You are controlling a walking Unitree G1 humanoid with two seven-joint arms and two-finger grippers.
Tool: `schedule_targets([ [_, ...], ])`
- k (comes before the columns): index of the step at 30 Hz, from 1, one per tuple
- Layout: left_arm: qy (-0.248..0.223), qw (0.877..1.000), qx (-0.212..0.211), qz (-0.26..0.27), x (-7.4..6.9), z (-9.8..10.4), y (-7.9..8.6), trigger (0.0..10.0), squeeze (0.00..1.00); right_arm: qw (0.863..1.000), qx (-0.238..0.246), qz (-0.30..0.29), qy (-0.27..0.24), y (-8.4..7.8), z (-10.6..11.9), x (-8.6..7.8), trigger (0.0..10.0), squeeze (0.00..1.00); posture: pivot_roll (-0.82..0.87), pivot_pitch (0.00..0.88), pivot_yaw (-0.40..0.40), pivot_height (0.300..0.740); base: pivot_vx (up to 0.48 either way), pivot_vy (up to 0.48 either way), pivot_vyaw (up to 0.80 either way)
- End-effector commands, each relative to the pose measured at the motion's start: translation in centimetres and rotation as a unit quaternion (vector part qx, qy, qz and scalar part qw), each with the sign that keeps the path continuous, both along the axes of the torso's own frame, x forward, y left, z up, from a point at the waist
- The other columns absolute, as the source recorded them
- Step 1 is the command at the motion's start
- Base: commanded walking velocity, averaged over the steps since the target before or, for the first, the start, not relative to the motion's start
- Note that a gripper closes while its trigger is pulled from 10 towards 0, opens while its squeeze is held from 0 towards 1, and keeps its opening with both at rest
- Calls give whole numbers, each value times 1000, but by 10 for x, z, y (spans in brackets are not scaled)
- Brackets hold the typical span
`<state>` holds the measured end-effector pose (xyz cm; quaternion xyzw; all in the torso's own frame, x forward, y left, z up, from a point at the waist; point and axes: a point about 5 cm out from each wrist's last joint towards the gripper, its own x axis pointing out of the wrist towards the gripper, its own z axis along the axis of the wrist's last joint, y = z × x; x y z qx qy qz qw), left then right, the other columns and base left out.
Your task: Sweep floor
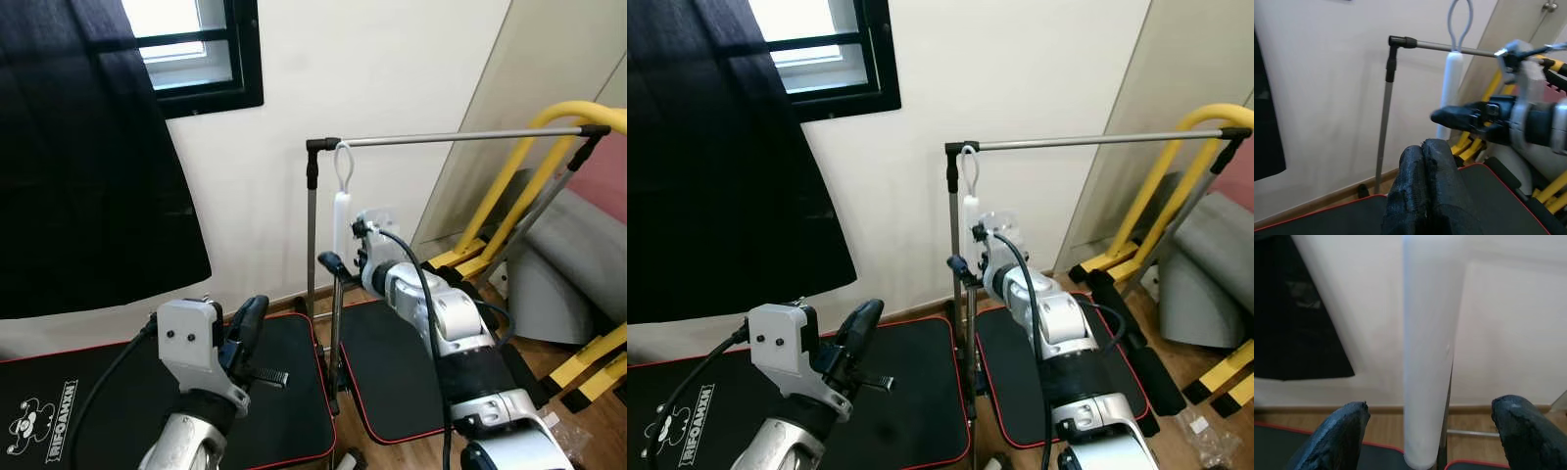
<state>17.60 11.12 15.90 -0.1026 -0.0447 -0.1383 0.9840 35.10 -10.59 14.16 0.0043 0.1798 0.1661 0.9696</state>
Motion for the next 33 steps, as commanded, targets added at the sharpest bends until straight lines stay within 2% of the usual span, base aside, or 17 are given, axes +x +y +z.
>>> schedule_targets([
  [1,4,1000,-4,-10,-3,1,-2,10000,0,1000,2,-4,-8,-1,0,5,10000,0,25,108,-75,740,0,0,0],
  [3,4,1000,-4,-10,-3,1,-2,10000,0,1000,-3,-4,-11,0,0,7,10000,0,26,108,-76,740,0,0,0],
  [4,4,1000,-5,-10,-3,1,-2,10000,0,1000,-1,-3,-16,1,0,8,7137,0,27,108,-77,740,0,0,0],
  [5,4,1000,-5,-10,-4,1,-2,10000,0,1000,2,-2,-19,2,0,10,0,0,24,109,-76,740,0,0,0],
  [8,4,1000,-5,-10,-4,1,-2,10000,0,1000,5,-2,-21,3,0,10,0,0,24,109,-76,740,0,0,0],
  [9,4,1000,-6,-11,-4,1,-3,10000,0,999,24,0,-20,6,0,13,0,0,25,109,-79,740,0,0,0],
  [11,4,1000,-6,-11,-4,1,-3,10000,0,999,32,0,-19,6,-1,14,0,0,25,109,-79,740,0,0,0],
  [24,6,1000,-7,-13,-3,0,-3,10000,0,999,39,4,-21,6,-4,18,0,0,22,95,-77,740,0,0,0],
  [33,20,999,-13,-31,-2,-3,-2,10000,0,996,45,55,-47,-6,11,10,0,0,-4,74,-71,740,0,0,0],
])
